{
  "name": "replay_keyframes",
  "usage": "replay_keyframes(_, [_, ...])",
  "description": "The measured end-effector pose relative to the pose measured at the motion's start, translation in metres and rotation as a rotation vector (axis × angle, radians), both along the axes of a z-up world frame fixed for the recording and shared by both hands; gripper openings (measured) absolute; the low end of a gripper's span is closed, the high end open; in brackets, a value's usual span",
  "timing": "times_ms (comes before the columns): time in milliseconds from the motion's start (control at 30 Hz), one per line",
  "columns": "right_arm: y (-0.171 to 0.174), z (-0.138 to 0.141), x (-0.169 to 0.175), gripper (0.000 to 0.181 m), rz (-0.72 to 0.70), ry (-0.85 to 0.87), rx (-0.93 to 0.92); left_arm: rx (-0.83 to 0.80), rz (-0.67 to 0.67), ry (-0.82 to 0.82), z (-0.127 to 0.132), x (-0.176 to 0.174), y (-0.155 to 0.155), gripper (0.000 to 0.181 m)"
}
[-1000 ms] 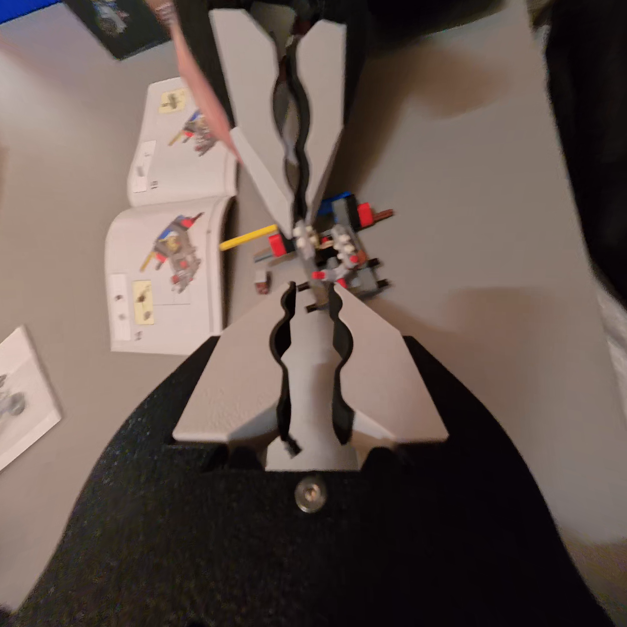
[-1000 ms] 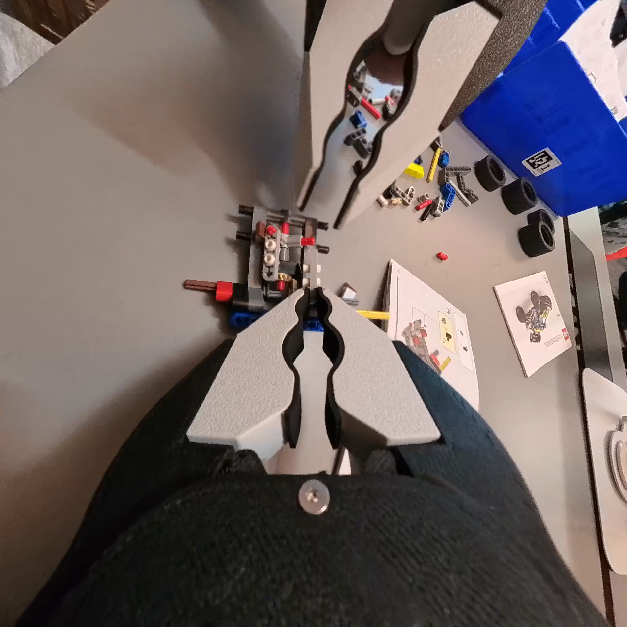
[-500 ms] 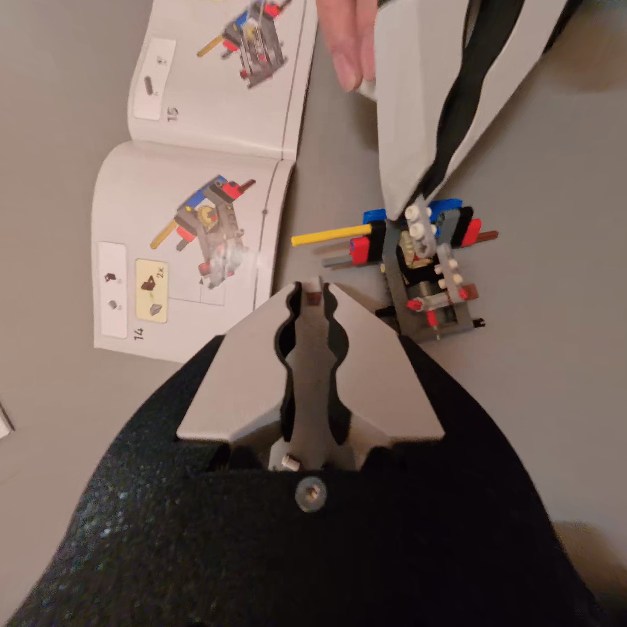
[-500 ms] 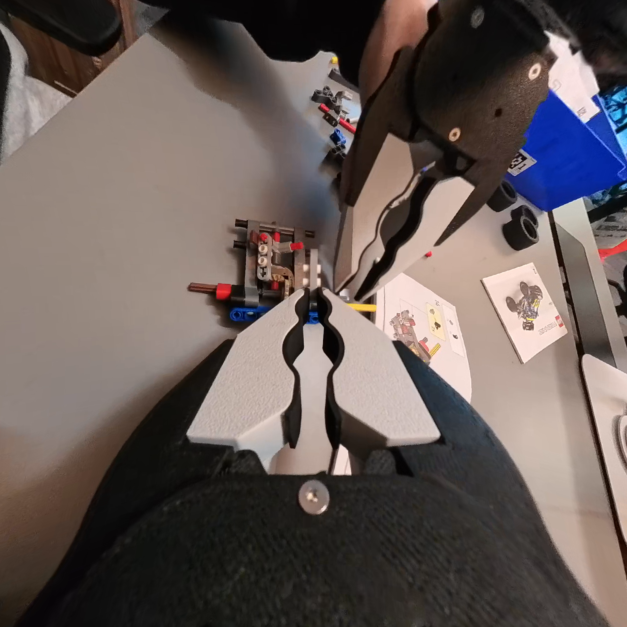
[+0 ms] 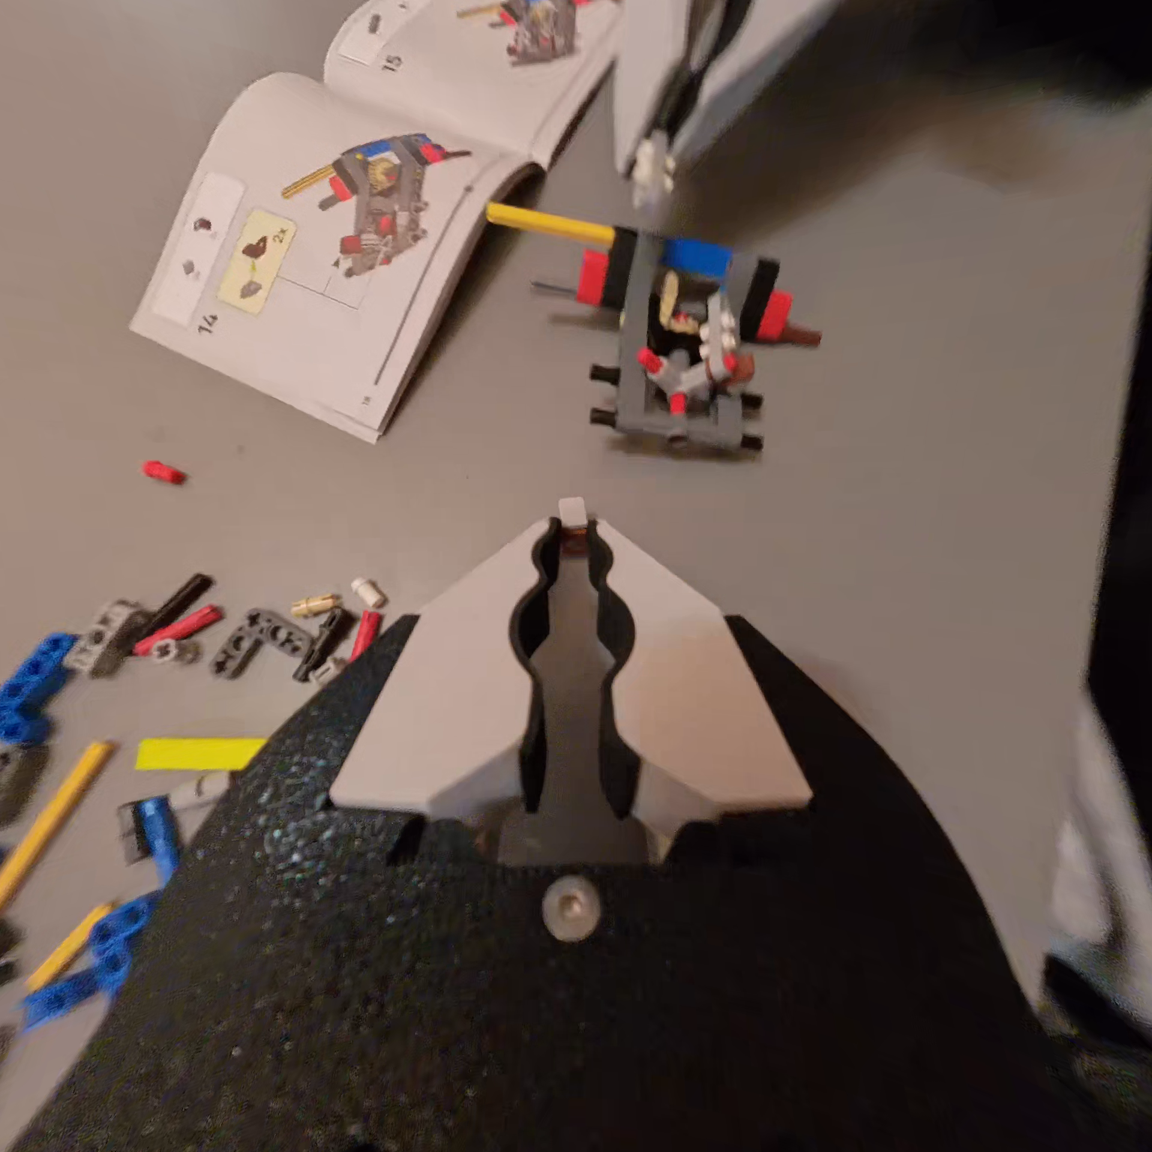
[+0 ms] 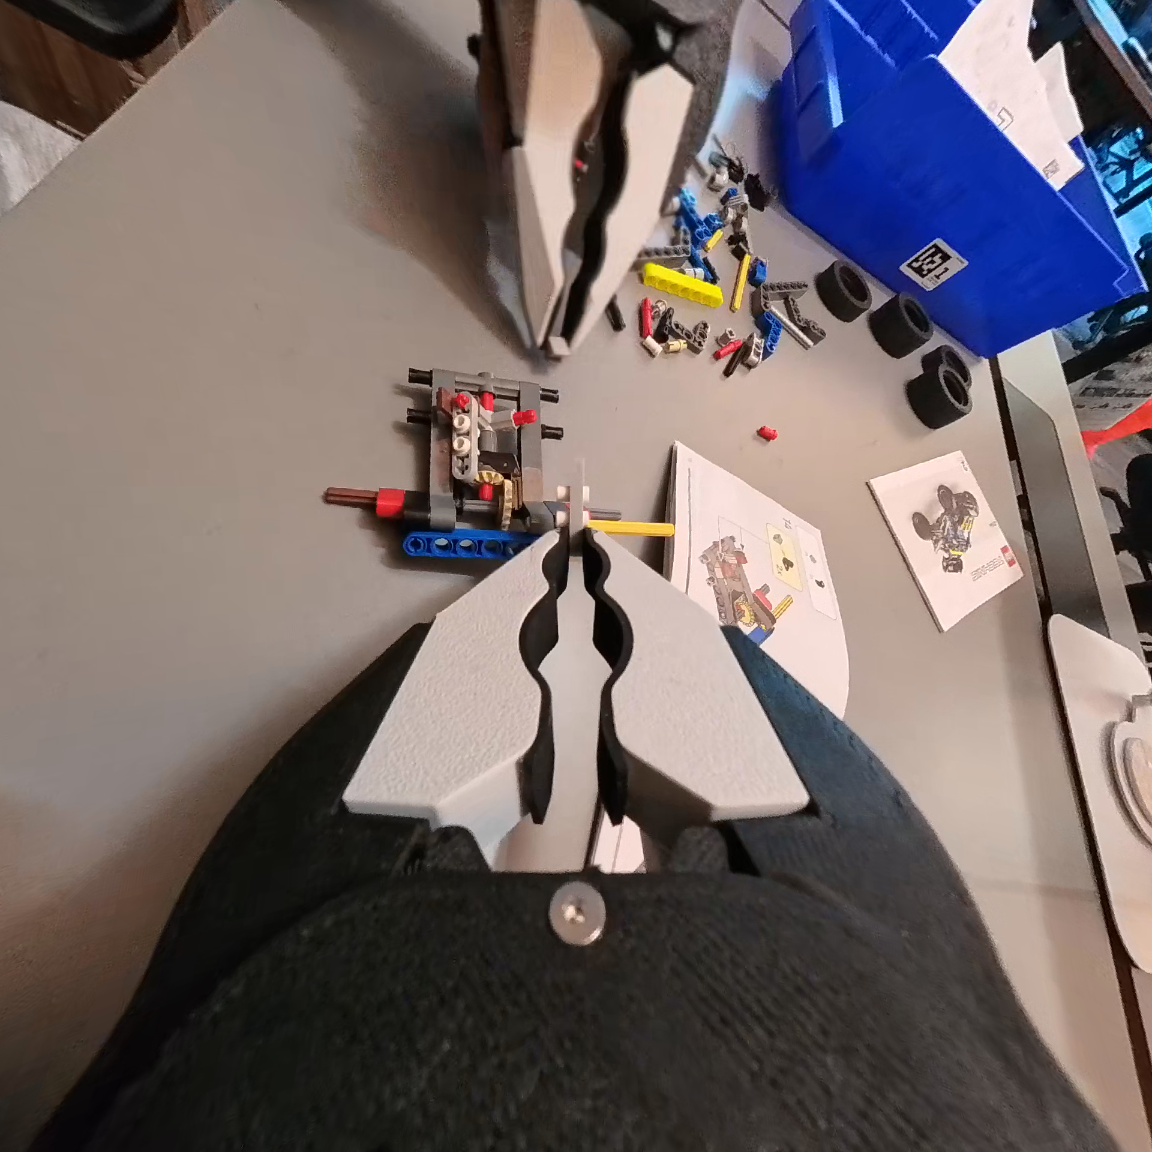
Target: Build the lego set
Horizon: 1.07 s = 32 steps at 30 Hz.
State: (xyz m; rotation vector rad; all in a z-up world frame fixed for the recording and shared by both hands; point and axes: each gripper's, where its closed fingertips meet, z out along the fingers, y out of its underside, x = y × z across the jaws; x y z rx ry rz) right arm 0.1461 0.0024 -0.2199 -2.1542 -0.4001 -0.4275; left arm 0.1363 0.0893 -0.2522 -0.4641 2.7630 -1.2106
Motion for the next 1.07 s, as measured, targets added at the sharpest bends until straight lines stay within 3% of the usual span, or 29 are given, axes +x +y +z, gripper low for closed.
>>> replay_keyframes(33, [0.0, 0.0, 0.0, 0.001, 0.002, 0.002, 0.003, 0.045, -0.009, -0.062, -0.002, -0.002, 0.002, 0.006])
replay_keyframes(200, [0.001, 0.001, -0.001, 0.001, 0.003, -0.002, 0.007, 0.155, 0.032, -0.179, -0.002, 0.001, 0.006, 0.022])
replay_keyframes(300, [0.0, 0.001, 0.0, 0.001, 0.0, -0.004, 0.008, 0.206, 0.052, -0.275, 0.013, 0.002, 0.006, 0.022])
replay_keyframes(400, [0.0, 0.001, 0.001, 0.001, -0.002, -0.008, 0.004, 0.281, -0.009, -0.333, 0.019, -0.011, -0.003, 0.015])
replay_keyframes(567, [0.0, 0.0, -0.001, 0.001, 0.006, -0.016, -0.008, 0.494, -0.064, -0.458, 0.012, -0.004, 0.008, 0.014])
replay_keyframes(667, [0.0, 0.001, -0.002, 0.001, 0.01, -0.02, -0.002, 0.534, -0.158, -0.515, 0.01, -0.003, 0.005, 0.013])
replay_keyframes(800, [0.0, -0.001, -0.002, 0.001, 0.011, -0.022, -0.008, 0.715, -0.285, -0.612, -0.002, 0.003, 0.015, 0.005])
replay_keyframes(933, [0.0, -0.001, -0.003, 0.001, 0.014, -0.023, -0.011, 0.706, -0.306, -0.666, -0.003, 0.004, 0.01, 0.0])
replay_keyframes(1067, [0.0, -0.001, -0.002, 0.001, 0.013, -0.023, -0.009, 0.549, -0.17, -0.562, -0.001, 0.009, 0.011, 0.0])
